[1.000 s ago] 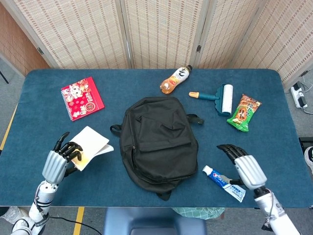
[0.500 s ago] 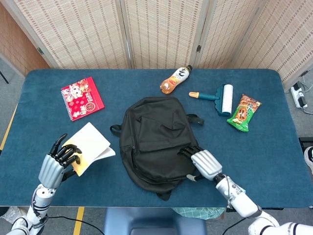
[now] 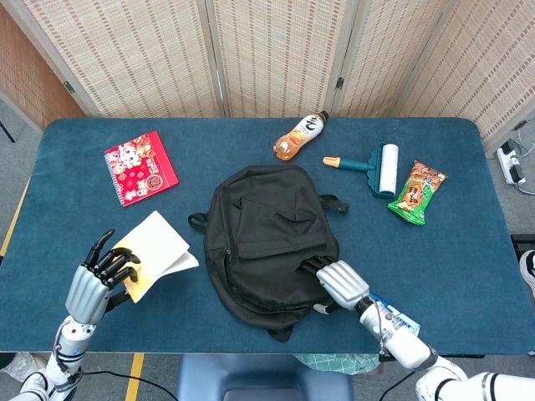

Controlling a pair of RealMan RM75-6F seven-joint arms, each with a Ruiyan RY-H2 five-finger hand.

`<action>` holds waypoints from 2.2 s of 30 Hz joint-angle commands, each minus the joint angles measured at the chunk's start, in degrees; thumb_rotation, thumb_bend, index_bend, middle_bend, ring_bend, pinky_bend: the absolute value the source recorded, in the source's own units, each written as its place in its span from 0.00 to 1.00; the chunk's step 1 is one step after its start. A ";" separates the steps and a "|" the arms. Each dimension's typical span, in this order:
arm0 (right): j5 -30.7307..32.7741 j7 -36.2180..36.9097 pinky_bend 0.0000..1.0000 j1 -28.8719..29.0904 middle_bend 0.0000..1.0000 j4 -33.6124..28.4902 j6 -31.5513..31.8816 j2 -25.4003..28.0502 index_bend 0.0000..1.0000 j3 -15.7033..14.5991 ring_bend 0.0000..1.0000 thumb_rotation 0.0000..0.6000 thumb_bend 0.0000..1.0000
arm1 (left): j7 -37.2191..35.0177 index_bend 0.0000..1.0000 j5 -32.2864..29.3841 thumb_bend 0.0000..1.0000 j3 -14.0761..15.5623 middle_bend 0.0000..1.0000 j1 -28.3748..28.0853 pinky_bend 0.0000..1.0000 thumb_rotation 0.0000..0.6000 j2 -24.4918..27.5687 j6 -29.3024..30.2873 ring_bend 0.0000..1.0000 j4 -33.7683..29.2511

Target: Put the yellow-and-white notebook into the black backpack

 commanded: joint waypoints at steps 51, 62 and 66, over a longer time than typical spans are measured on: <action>40.81 -7.49 0.20 24.09 0.33 16.97 -0.65 -16.44 0.72 17.10 0.24 1.00 0.62 | -1.03 0.71 10.93 0.47 1.61 0.57 -4.72 0.18 1.00 0.93 5.96 0.46 -4.92; 49.03 -9.61 0.20 30.91 0.33 19.91 3.18 -20.01 0.71 22.40 0.24 1.00 0.63 | -0.24 0.71 15.78 0.47 2.23 0.58 -11.15 0.18 1.00 -1.93 3.85 0.46 -4.41; 49.27 -9.24 0.20 32.17 0.33 20.59 4.02 -21.07 0.71 23.16 0.25 1.00 0.63 | -0.23 0.71 16.57 0.46 2.23 0.58 -13.02 0.18 1.00 -3.18 3.36 0.46 -3.67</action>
